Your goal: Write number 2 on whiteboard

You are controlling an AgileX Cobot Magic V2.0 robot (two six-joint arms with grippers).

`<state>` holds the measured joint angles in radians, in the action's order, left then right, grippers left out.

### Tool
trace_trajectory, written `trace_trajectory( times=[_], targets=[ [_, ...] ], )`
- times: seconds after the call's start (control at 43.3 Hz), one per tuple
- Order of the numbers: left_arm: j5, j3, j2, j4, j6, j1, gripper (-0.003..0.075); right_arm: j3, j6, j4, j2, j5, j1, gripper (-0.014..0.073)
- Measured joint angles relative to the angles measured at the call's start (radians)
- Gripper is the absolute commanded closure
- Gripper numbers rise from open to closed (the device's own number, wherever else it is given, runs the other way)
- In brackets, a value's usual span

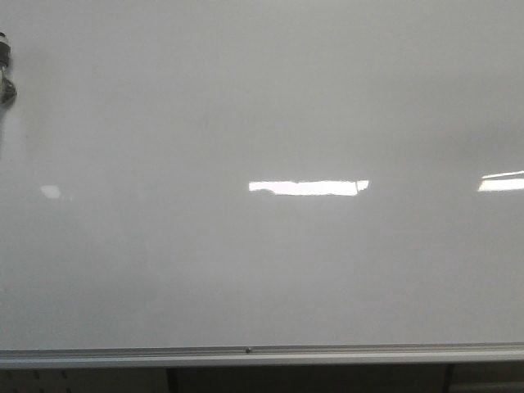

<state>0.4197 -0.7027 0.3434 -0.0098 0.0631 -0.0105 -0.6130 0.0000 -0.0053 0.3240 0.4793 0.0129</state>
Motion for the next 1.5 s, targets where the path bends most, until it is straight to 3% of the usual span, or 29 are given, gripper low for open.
trace_trajectory(
  times=[0.231,0.738,0.831,0.923,1.015,1.108,1.2,1.5],
  targets=[
    [0.089,-0.007,0.125,-0.002,0.0,0.0,0.074,-0.011,0.0,0.0,0.133,0.028,0.0,0.0662],
    [0.111,0.036,0.286,-0.074,0.0,0.0,0.0739,-0.011,0.0,0.0,0.358,0.063,0.0,0.0653],
    [0.115,0.036,0.31,-0.074,0.008,0.0,0.0734,-0.011,0.0,0.0,0.372,0.064,0.0,0.0562],
    [0.117,0.036,0.334,-0.065,0.012,0.0,0.0661,-0.011,0.0,-0.002,0.376,0.064,0.0,0.0372],
    [0.119,0.037,0.35,-0.056,0.012,0.0,0.0498,-0.011,0.0,-0.004,0.376,0.064,0.0,0.0139],
    [0.119,0.04,0.357,-0.052,0.012,0.0,0.0302,-0.011,0.0,-0.005,0.376,0.064,0.0,-0.0003],
    [0.119,0.04,0.357,-0.052,0.012,0.0,0.0201,-0.011,0.0,-0.005,0.376,0.064,0.0,-0.002],
    [0.119,0.04,0.36,-0.05,0.012,0.0,0.0207,-0.011,0.0,-0.006,0.376,0.064,0.0,-0.0019]
  ],
)
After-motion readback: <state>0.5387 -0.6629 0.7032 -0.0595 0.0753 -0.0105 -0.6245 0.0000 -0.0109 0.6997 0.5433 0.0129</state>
